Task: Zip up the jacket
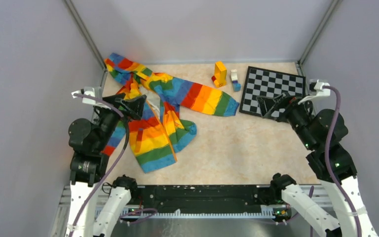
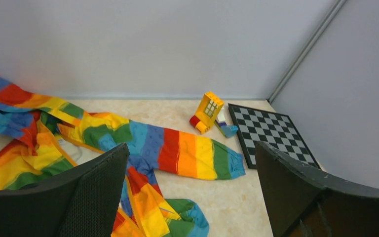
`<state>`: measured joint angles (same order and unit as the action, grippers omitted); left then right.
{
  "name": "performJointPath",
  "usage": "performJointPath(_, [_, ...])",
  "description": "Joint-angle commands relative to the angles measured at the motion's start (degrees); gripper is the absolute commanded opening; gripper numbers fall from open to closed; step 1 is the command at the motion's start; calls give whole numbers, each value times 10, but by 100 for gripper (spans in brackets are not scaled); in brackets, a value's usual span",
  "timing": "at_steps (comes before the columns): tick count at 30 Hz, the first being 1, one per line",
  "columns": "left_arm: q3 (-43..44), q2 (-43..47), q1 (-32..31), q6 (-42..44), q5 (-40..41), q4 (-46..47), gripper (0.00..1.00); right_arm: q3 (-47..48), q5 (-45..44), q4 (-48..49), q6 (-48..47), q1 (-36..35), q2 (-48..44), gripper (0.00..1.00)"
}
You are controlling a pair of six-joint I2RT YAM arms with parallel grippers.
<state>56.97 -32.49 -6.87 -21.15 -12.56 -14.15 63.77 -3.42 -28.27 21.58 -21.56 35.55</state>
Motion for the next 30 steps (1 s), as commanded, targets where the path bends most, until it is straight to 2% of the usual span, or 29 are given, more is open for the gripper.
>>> performJointPath(1, [-24, -32, 3, -22, -45, 15, 99, -44, 4, 29, 14, 4, 12, 99])
performJointPath(5, [-51, -70, 3, -31, -91, 10, 99, -149, 67, 149, 25, 4, 24, 99])
performJointPath(8, [-71, -93, 3, -30, -126, 4, 99, -183, 76, 205, 73, 0, 77, 99])
performJointPath(11, [-95, -112, 3, -35, -140, -3, 99, -193, 64, 268, 89, -50, 173, 99])
performJointPath(14, [-126, -131, 2, -46, -150, -3, 99, -210, 13, 384, 110, -125, 260, 99])
performJointPath(19, [-186, -160, 2, -80, -177, 37, 99, -208, -51, 567, 179, -234, 424, 71])
performJointPath(24, [-221, -196, -1, -100, -187, 79, 99, -174, -107, 694, 128, -334, 556, 67])
performJointPath(26, [-215, -208, -2, -92, -172, 72, 99, -164, -100, 723, 128, -349, 604, 66])
performJointPath(30, [-199, -216, -4, -79, -127, 49, 99, -146, -86, 732, 133, -355, 677, 54])
